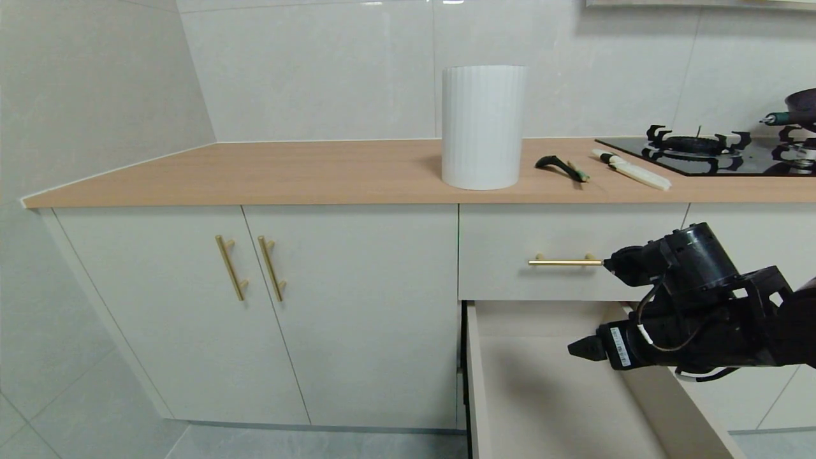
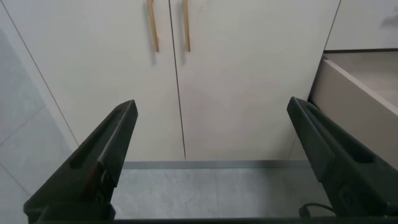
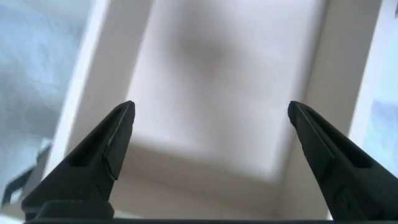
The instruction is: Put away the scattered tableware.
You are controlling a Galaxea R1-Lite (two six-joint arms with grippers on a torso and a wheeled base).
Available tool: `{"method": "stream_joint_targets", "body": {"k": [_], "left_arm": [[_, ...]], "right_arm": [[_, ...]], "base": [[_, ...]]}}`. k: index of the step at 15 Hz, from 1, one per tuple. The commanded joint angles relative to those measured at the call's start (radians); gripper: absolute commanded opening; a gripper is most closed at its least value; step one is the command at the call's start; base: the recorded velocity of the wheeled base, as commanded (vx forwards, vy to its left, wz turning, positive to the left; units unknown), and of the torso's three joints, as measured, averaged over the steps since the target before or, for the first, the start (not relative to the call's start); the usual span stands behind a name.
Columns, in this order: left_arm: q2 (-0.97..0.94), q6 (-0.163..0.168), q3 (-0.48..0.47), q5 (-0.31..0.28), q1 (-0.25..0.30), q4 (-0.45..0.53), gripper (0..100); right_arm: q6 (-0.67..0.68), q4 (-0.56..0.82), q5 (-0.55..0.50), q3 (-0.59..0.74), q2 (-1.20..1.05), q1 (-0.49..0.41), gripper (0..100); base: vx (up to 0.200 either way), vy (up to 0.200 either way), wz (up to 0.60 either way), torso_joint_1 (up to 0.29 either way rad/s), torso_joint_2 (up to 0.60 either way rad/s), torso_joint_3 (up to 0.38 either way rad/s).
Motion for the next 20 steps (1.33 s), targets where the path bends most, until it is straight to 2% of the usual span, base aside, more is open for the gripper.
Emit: {"method": "stream_joint_targets", "body": {"k": [1, 4, 8, 20], "left_arm": [[0.000, 0.000, 0.000, 0.000, 0.000, 0.000, 100], [0.000, 0.000, 0.000, 0.000, 0.000, 0.000, 100], [0.000, 0.000, 0.000, 0.000, 0.000, 0.000, 100], [0.000, 0.000, 0.000, 0.000, 0.000, 0.000, 100]], "right_arm": [[-0.001, -0.009, -0.001, 0.014, 0.002, -0.001, 100], [-0.001, -0.011, -0.001, 0.023, 0.004, -0.001, 100], [-0.003, -0.011, 0.001, 0.025, 0.007, -0.001, 100], [-0.009, -0.011, -0.001, 0.039, 0.007, 0.000, 100]], "base": [[0.000, 0.000, 0.00, 0.000, 0.00, 0.000], [0.000, 0.000, 0.00, 0.014, -0.04, -0.028], [0.000, 0.000, 0.00, 0.079, -0.27, -0.256], [0.000, 0.000, 0.00, 0.186, -0.49, -0.286]]}}
